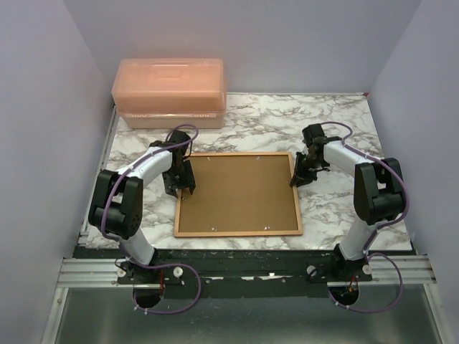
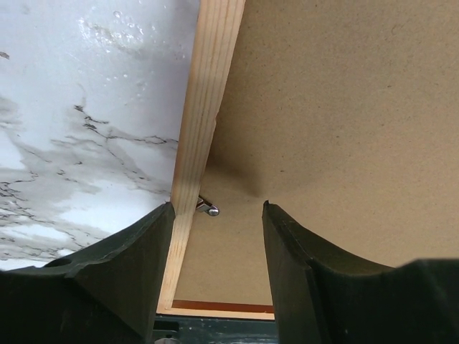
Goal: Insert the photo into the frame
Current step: Install the photo frame at the center of the board.
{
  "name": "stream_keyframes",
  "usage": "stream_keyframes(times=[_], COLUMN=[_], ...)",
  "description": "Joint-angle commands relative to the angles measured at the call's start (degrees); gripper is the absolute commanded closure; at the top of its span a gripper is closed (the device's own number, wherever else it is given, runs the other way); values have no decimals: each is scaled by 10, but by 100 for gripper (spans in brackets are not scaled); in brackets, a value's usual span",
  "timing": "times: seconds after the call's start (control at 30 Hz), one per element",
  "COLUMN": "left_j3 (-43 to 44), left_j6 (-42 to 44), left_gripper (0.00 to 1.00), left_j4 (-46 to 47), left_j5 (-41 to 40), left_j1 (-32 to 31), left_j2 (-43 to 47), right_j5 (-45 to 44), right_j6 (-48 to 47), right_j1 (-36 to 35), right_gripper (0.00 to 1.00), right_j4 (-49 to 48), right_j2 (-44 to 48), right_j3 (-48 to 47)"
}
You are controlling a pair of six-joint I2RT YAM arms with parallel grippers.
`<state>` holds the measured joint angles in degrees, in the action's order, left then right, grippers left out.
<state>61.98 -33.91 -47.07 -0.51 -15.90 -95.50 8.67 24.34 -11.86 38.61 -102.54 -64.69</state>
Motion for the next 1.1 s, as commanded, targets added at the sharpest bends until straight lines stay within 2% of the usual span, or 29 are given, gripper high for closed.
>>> stream_keyframes(times=[0.0,0.2,0.33,0.4,0.47,0.6,0.83,1.03,1.07], left_j3=[3,13,12,13,17,20,-7,-2,3], left_j6=[11,15,19,21,24,34,38,43,42], left_gripper=[44,36,38,44,56,75,100,100,97], left_j4=[-23,-38,-22,-17,-16,-27,-25,-27,-30], left_j5=[-73,-97,-62,-47,-37,-26,-16,-16,-18], left_j1=[2,2,1,-2,-6,-14,-24,-24,-24], left_j2=[-20,-28,-27,-32,-36,-44,-31,-19,-11], right_j5=[-16,-43,-78,-80,-85,-85,-66,-41,-34], right_j6=[17,19,20,19,18,17,22,17,16], right_j1=[2,2,5,5,8,15,19,18,18], right_gripper=[89,90,93,93,93,94,94,93,92], right_j4=[-64,-53,-38,-35,-32,-31,-31,-31,-31], right_j2=[-36,-32,-28,-26,-22,-20,-26,-19,-13], right_j3=[31,30,28,27,26,22,11,15,17])
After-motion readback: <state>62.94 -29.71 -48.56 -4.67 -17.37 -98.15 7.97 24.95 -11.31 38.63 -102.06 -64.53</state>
